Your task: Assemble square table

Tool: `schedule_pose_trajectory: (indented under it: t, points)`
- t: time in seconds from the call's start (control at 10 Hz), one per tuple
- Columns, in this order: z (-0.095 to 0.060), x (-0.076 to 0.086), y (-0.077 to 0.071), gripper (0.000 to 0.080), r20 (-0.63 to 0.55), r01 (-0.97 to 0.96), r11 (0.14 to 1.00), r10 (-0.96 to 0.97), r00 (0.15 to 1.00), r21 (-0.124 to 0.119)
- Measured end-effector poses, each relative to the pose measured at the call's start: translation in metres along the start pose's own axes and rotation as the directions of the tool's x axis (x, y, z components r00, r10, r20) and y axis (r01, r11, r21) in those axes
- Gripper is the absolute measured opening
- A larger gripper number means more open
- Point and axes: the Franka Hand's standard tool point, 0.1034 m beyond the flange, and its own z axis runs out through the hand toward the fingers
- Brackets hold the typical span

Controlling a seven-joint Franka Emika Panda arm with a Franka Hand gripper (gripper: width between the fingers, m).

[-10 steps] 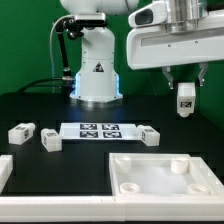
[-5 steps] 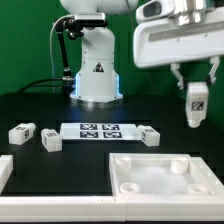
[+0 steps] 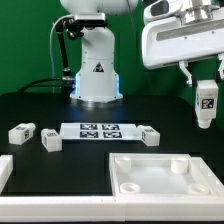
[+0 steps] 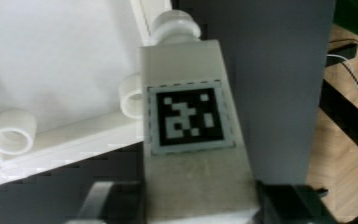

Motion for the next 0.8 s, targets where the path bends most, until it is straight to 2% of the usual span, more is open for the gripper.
schedule_pose_trajectory:
  t: [0.1, 0.2, 0.3, 0.7, 0.8]
  points:
    - [0.002, 0.014, 0.011, 0.0291, -0.007, 0.061, 0.998, -0.061, 0.998, -0.015]
    - [-0.001, 0.038, 0.007, 0.0291, -0.039, 0.107, 0.994, -0.107, 0.993, -0.018]
    - [-0.005, 0.048, -0.005, 0.0291, -0.056, 0.118, 0.993, -0.118, 0.991, -0.007]
    - [-0.001, 0.045, -0.003, 0.0291, -0.053, 0.120, 0.993, -0.121, 0.991, -0.008]
    - [0.005, 0.049, 0.003, 0.0291, -0.097, 0.138, 0.990, -0.139, 0.986, -0.010]
